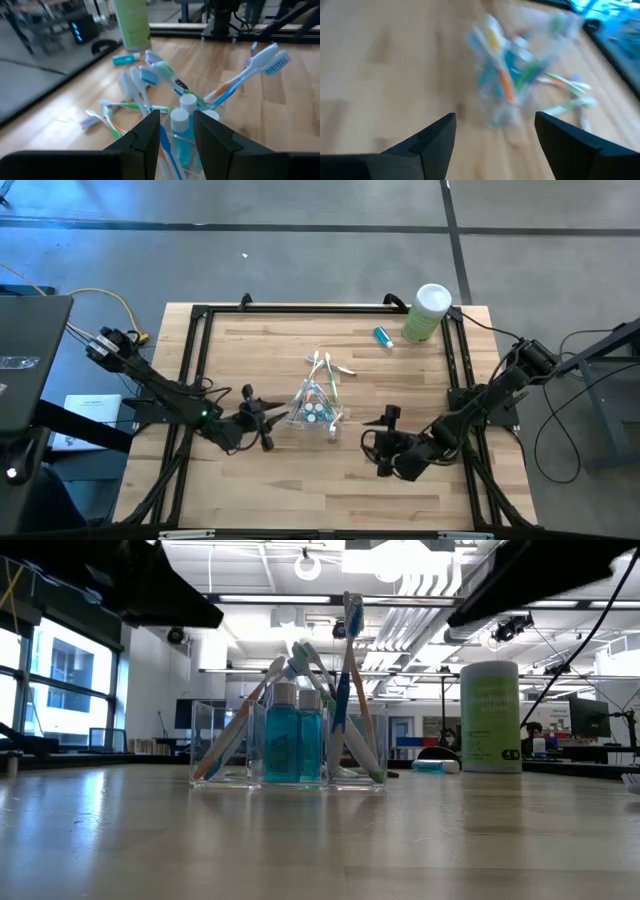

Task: Pick & Place toothbrushing station
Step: Put the mouthwash into the center of the transparent organizer

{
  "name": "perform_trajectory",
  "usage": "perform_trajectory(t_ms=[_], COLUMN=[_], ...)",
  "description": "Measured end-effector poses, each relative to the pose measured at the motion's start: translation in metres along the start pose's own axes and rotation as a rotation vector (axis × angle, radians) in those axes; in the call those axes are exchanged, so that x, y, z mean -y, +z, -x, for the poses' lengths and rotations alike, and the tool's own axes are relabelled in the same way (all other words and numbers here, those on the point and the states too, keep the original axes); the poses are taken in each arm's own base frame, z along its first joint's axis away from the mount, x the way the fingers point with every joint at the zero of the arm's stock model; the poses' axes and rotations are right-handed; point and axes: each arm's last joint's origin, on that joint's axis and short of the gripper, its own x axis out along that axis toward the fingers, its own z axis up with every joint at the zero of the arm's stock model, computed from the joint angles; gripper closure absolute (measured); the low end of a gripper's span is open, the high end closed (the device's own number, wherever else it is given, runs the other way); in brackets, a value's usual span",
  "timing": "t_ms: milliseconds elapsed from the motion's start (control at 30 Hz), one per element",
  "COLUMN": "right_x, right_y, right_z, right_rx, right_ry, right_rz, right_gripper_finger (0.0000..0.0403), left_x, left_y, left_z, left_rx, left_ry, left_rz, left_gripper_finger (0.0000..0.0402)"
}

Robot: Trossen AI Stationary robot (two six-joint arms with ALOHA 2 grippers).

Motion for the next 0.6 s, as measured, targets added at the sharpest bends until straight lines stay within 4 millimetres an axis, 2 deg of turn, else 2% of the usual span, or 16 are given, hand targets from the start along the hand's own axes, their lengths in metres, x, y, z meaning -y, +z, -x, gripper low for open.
perform_trajectory(t_ms=[133,233,433,600], right_x=[0.009,0.016,0.029,0.036], right_y=[-0.012,-0.018,-0.027,-0.034], right_z=[0.001,-0.001,-0.006,-0.007], right_rx=[-0.059,-0.121,-0.304,-0.442], right_ry=[-0.134,-0.174,-0.153,-0.135], right_rz=[-0.01,-0.051,-0.177,-0.238], right_gripper_finger=[0.014,0.014,0.014,0.014], left_x=[0.005,0.009,0.019,0.024], left_y=[0.0,-0.001,-0.005,-0.007], left_z=[0.008,0.012,0.02,0.029], left_rx=[0.023,0.011,-0.051,-0.056], left_ry=[0.004,-0.056,-0.279,-0.332], left_rz=[-0.034,-0.037,-0.026,-0.033], left_gripper_finger=[0.0289,0.0289,0.0289,0.0289])
